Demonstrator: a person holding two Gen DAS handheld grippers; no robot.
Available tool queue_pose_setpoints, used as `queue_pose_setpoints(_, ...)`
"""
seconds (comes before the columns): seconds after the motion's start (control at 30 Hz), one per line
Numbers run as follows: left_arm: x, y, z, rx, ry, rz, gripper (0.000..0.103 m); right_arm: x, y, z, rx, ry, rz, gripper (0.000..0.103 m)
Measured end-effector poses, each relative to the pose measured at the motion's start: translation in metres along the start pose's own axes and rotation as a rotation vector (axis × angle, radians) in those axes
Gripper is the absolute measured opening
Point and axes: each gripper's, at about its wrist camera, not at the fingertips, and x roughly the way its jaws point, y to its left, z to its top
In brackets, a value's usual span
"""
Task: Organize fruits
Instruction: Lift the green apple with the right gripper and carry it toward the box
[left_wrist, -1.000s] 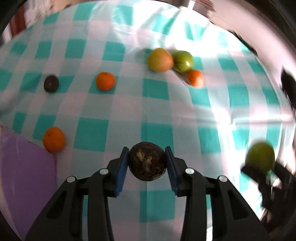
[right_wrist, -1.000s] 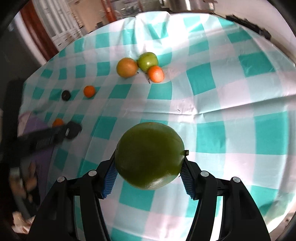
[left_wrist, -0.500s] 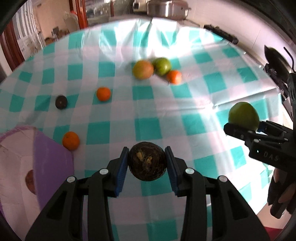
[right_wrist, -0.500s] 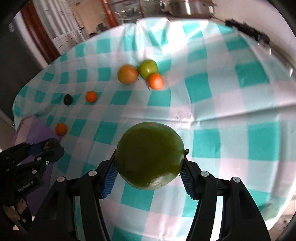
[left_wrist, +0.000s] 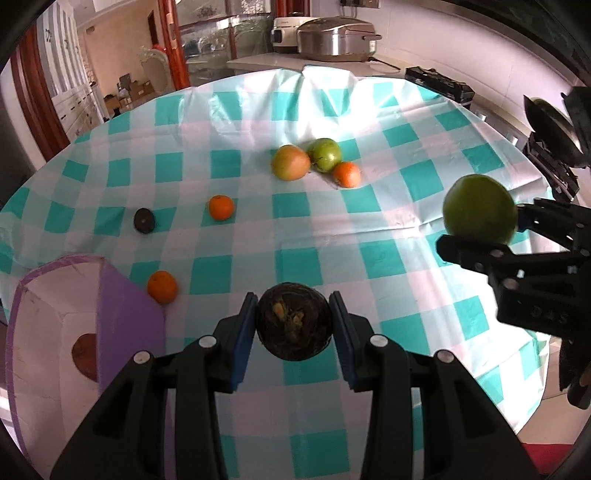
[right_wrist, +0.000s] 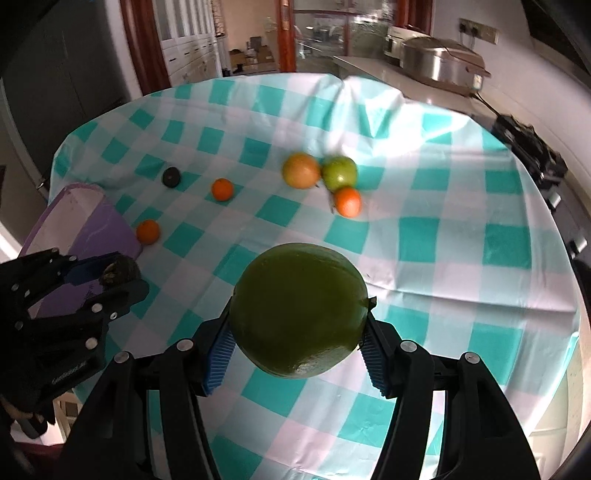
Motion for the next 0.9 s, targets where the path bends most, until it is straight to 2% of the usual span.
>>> queue_pose_setpoints(0.07, -0.005, 0.006, 0.000, -0.001, 0.015, 0.008, 0.040, -0.003, 0.006, 0.001, 0.008, 0.003, 0.020, 0.060)
queue_pose_setpoints(0.23, -0.019, 0.009, 0.005, 0.083, 0.013, 0.030, 0.040, -0.007, 0.011, 0.009, 0.073, -0.033, 0.052, 0.060)
queue_pose_setpoints(0.43, -0.024, 0.013, 0.014, 0.063, -0.003, 0.023, 0.040, -0.014, 0.015, 0.019, -0.023, -0.046, 0.048, 0.060)
queue_pose_setpoints(0.57, -0.039, 0.020, 0.010, 0.029, -0.013, 0.032, 0.040, -0.024, 0.018, 0.031, -0.081, -0.055, 0.053, 0.060)
queue_pose_setpoints(0.67, -0.044, 0.039, 0.003, -0.060, 0.001, 0.042, 0.040, -0.023, 0.033, 0.045, -0.108, -0.035, 0.075, 0.060)
queue_pose_setpoints(0.77, -0.052, 0.063, -0.009, -0.129, 0.006, 0.074, 0.040, -0.023, 0.064, 0.060, -0.170, -0.046, 0.111, 0.060)
queue_pose_setpoints(0.9, -0.060, 0.103, -0.032, -0.167, 0.004, 0.154, 0.040, -0.016, 0.116, 0.074, -0.231, -0.067, 0.189, 0.060)
